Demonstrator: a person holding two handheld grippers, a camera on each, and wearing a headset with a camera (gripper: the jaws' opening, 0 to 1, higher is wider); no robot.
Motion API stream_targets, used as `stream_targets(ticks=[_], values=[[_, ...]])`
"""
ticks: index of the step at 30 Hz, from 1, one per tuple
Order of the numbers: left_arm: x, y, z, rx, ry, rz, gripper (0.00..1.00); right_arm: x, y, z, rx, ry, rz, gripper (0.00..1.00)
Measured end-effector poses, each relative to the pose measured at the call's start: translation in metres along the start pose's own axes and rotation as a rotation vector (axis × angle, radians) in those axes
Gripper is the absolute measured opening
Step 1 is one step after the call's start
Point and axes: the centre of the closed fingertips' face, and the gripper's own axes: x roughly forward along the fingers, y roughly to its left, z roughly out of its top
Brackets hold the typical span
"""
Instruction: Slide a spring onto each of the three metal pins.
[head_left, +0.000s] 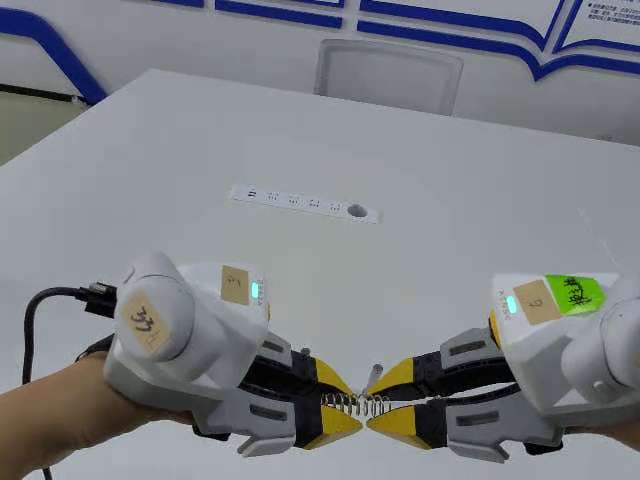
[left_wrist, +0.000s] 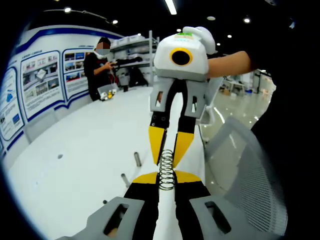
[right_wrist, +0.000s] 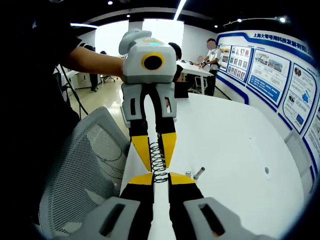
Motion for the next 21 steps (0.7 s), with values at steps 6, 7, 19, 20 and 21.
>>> stream_targets(ticks=[6, 7, 19, 20, 21], values=[[0.0, 0.002, 0.004, 0.006, -0.008, 0.002, 0.1, -0.007, -0.002, 0.009, 0.014, -0.035, 0.004, 0.1], [0.0, 0.002, 0.004, 0.012, -0.002, 0.003, 0.1, -0.008, -0.002, 0.011, 0.012, -0.04, 0.005, 0.1], [0.002, 0.005, -0.003, 0.042, 0.039, 0.023, 0.1, -0.009, 0.0, 0.029, 0.049, -0.119, 0.018, 0.11], [0.003, 0.007, -0.004, 0.05, 0.044, 0.035, 0.1, -0.008, -0.001, 0.031, 0.054, -0.13, 0.015, 0.11], [0.003, 0.009, -0.004, 0.056, 0.049, 0.045, 0.1, -0.007, -0.002, 0.034, 0.068, -0.15, 0.011, 0.11]])
